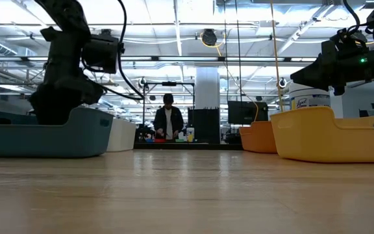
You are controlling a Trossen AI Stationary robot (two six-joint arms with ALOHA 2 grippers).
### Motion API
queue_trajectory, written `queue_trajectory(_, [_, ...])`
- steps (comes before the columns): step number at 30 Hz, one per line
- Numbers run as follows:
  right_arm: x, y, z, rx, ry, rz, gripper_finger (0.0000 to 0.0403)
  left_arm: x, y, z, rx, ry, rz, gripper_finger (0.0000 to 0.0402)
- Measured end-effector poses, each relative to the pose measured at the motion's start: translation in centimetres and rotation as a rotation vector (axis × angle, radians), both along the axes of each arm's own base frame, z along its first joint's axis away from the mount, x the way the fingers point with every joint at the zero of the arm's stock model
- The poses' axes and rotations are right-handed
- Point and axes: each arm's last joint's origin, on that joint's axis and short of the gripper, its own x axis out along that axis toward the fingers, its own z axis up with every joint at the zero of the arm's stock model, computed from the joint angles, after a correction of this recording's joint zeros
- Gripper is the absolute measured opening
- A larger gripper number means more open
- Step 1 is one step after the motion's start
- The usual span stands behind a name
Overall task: Pick & Place First Aid Supplies
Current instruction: Put the alcohol pad into the blue bin
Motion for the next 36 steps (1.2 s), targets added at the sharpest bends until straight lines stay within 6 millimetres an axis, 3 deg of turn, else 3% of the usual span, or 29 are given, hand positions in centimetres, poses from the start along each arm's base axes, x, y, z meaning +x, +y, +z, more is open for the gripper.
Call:
queue_trajectory(5, [0.0,0.0,0.0,0.0,0.0,0.0,0.0116,0.2,-0.3,0.8,-0.077,0.015,0.072,0.0281])
queue_trajectory(11, [0.0,0.0,0.0,0.0,0.0,0.0,0.0116,0.7,-2.2,1.2,-0.12,0.032,0.103,0.0308])
queue_trajectory(22, [0.0,0.0,0.0,0.0,0.0,0.0,0.0116,1.5,-8.0,2.1,-0.046,0.058,0.179,0.031])
queue_trajectory(31, [0.0,0.0,0.0,0.0,-0.001,0.0,0.0116,2.0,-9.7,3.2,0.02,0.017,0.22,0.031])
queue_trajectory(36, [0.0,0.0,0.0,0.0,0.0,0.0,0.0116,2.0,-11.9,4.0,0.025,-0.012,0.278,0.031])
